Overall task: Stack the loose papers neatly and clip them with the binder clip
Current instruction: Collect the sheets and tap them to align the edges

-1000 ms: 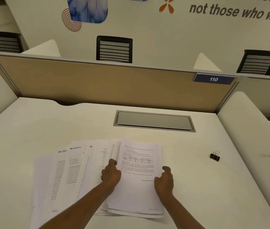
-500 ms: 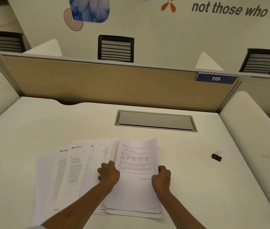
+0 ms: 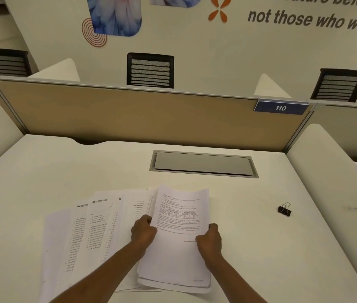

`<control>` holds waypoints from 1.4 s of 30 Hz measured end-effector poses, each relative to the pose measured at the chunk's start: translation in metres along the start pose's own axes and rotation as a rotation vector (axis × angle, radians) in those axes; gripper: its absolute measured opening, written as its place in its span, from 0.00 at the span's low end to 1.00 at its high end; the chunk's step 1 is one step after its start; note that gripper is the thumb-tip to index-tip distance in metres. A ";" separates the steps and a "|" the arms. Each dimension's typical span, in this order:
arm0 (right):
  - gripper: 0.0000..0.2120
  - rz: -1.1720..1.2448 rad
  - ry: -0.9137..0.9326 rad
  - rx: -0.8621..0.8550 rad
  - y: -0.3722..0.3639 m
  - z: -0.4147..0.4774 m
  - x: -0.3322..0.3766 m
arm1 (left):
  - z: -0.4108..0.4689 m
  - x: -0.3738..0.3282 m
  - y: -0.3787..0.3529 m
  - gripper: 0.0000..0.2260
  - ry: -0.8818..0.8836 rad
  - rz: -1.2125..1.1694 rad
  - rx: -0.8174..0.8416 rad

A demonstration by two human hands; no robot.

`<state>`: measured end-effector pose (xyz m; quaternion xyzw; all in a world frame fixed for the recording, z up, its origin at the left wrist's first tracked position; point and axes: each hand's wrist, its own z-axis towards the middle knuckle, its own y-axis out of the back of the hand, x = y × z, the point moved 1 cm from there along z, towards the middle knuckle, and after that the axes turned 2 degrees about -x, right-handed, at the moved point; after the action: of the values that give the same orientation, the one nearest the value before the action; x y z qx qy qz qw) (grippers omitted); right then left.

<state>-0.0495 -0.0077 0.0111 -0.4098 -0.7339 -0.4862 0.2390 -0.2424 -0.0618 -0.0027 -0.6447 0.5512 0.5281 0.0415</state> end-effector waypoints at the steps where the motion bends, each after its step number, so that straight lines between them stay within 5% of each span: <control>1: 0.17 0.023 -0.005 0.008 0.000 -0.002 0.000 | 0.001 0.000 0.001 0.09 0.007 -0.005 0.009; 5: 0.29 0.085 -0.003 0.009 -0.003 -0.002 -0.002 | 0.003 0.001 0.003 0.14 0.041 -0.086 0.051; 9: 0.17 0.156 -0.003 0.024 0.000 -0.002 -0.002 | 0.006 -0.001 0.005 0.20 0.059 -0.133 0.026; 16: 0.14 0.236 0.063 0.063 0.002 -0.006 0.007 | 0.008 -0.009 0.009 0.09 0.076 -0.195 0.048; 24: 0.11 -0.017 0.068 0.009 -0.023 0.013 -0.004 | 0.004 -0.008 0.011 0.10 0.083 0.384 -0.092; 29: 0.13 -0.097 0.023 0.028 -0.033 0.019 0.001 | 0.007 -0.011 0.009 0.15 0.077 0.319 -0.084; 42: 0.18 0.165 -0.079 0.096 -0.022 0.008 0.013 | 0.012 -0.003 0.023 0.10 0.156 0.018 -0.034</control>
<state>-0.0741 0.0004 0.0057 -0.4757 -0.7291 -0.4125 0.2684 -0.2672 -0.0611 0.0065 -0.6794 0.5496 0.4859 -0.0170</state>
